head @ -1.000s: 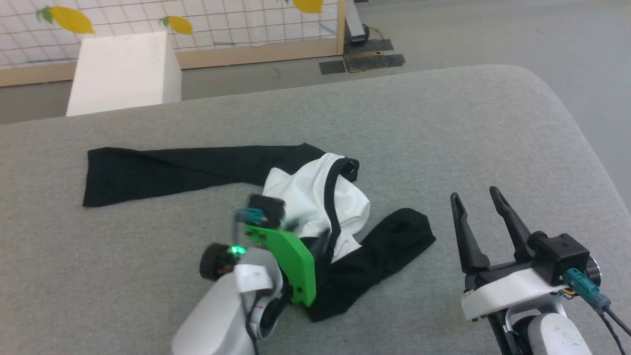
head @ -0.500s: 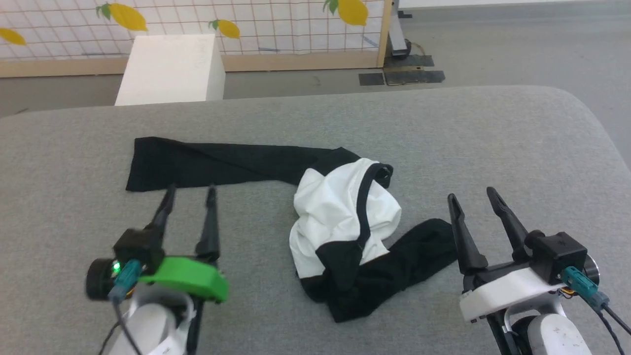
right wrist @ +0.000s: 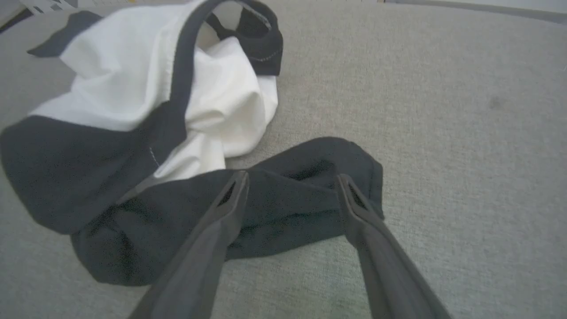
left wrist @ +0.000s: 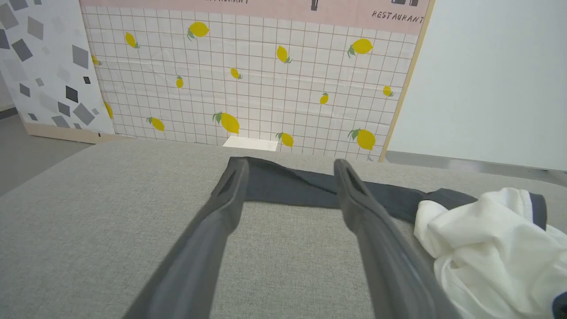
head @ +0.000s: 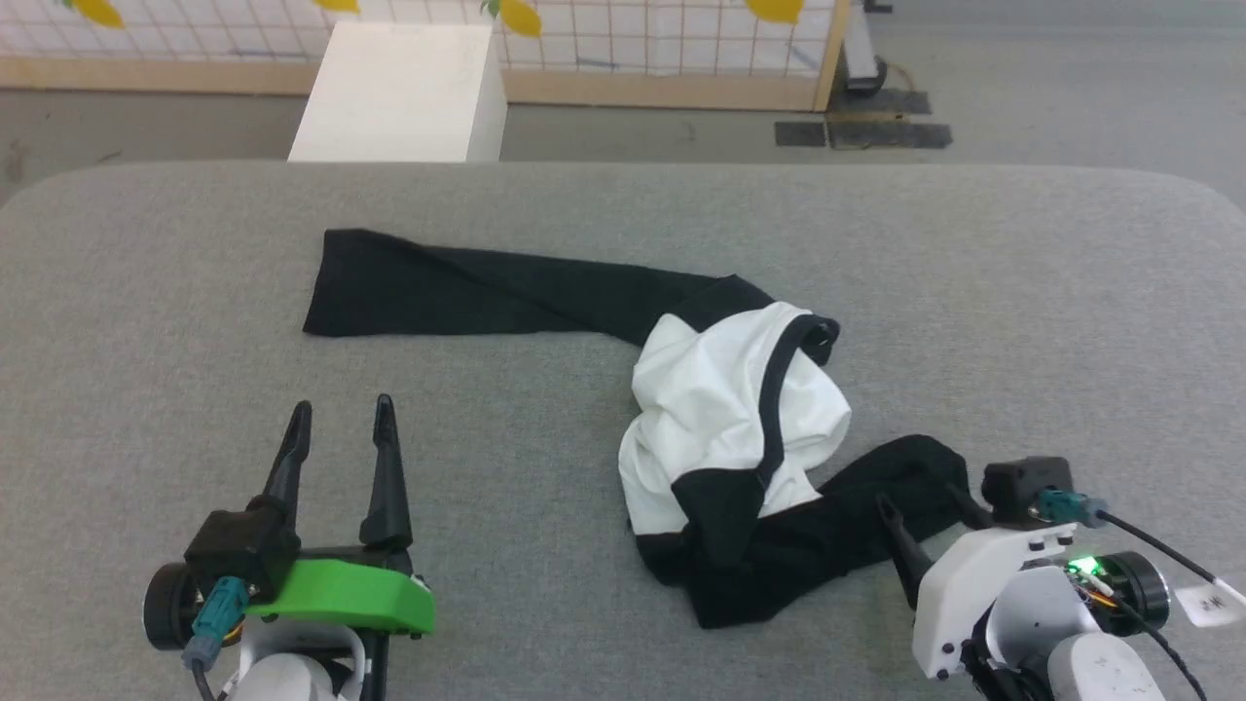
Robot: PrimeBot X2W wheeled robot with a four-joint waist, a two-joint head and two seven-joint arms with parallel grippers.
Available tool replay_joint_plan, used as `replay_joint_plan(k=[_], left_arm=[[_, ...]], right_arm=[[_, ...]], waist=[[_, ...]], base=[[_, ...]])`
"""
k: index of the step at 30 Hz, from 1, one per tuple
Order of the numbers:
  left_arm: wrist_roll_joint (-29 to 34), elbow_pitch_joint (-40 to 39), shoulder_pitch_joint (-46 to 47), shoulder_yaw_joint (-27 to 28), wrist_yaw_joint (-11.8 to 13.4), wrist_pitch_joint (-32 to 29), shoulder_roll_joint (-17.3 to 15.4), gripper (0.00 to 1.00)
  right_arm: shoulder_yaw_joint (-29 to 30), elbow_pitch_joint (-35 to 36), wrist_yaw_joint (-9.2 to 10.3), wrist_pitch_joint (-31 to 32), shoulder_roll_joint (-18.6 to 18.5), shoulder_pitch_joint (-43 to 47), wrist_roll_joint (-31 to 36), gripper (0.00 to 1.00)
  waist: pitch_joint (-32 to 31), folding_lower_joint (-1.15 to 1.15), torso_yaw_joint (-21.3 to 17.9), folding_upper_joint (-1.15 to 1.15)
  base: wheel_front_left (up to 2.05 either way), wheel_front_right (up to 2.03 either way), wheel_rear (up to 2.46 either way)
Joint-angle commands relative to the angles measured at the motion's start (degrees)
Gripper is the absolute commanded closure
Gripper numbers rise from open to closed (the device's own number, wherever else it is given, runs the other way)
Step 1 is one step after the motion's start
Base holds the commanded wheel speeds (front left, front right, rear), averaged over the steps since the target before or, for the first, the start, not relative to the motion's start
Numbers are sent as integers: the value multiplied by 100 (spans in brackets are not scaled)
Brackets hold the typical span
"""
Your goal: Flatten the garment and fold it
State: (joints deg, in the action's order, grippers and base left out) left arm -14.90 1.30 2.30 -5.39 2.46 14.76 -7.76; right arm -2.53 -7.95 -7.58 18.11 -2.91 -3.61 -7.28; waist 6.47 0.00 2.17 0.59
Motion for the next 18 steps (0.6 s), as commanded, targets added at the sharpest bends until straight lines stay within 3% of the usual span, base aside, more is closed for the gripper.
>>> replay_joint_plan(k=[1,9,10,11,12,15,18], left_arm=[[103,-17,-8,40,-65,23,77,0],[290,62,133,203,-380,23,335,0],[313,66,138,217,-403,23,357,0],[322,74,138,228,-423,23,373,0],[334,99,135,239,-453,23,388,0],[362,160,149,304,-516,23,419,0],[396,246,159,348,-579,23,441,0]], right_arm=[[-2,-67,9,167,3,-90,87,0],[-112,-650,9,1063,3,-511,296,0],[-130,-720,9,1150,3,-548,242,22],[-168,-760,9,1187,3,-577,179,57],[-182,-796,9,1193,3,-607,114,100],[-47,-812,9,1114,3,-627,-8,100],[511,-574,9,732,3,-553,-104,100]], waist=[[184,0,180,-59],[478,0,354,-59],[495,0,353,-59],[501,0,346,-59],[503,0,331,-59],[456,0,266,-59],[346,0,196,-59]], base=[[0,0,0],[0,0,0],[0,0,0],[0,0,0],[0,0,0],[0,0,0],[0,0,0]])
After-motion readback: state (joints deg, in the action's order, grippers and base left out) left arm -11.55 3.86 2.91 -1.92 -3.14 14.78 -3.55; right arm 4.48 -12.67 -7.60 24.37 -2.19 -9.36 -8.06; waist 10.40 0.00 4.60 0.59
